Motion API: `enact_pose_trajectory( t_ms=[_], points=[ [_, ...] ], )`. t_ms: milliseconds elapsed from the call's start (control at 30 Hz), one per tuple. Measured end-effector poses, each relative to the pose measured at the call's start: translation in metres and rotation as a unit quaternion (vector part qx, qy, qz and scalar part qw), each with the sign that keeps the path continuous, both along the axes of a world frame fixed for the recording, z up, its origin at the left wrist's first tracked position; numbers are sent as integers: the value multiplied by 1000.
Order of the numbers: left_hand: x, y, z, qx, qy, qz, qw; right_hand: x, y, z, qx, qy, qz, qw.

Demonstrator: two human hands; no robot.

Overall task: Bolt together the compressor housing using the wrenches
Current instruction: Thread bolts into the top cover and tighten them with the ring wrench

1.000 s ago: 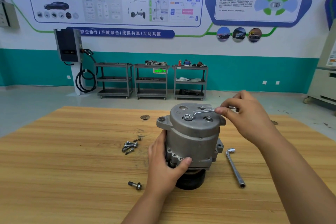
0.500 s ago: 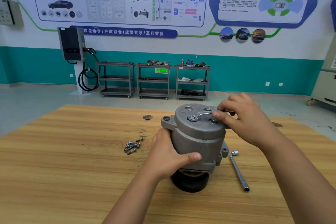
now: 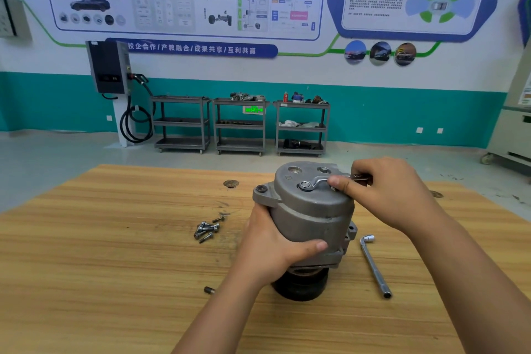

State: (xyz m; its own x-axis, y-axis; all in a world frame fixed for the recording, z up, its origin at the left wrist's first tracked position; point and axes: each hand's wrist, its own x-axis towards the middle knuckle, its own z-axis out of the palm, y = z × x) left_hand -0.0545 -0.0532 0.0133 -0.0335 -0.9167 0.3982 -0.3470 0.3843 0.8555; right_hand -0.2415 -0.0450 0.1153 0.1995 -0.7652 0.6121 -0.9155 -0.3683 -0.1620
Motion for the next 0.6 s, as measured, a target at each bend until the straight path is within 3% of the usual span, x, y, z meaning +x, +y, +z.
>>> enact_pose_trajectory(
  t_ms=[300, 467, 600],
  points=[
    [0, 2, 4, 0, -17, 4, 1000, 9, 9, 2, 30, -19, -102, 994],
    [-2, 6, 3, 0, -10, 15, 1000, 5, 9, 2, 26, -42, -61, 997],
    [-4, 12, 2, -3, -10, 39, 999, 4, 2, -3, -32, -31, -15, 999]
  ],
)
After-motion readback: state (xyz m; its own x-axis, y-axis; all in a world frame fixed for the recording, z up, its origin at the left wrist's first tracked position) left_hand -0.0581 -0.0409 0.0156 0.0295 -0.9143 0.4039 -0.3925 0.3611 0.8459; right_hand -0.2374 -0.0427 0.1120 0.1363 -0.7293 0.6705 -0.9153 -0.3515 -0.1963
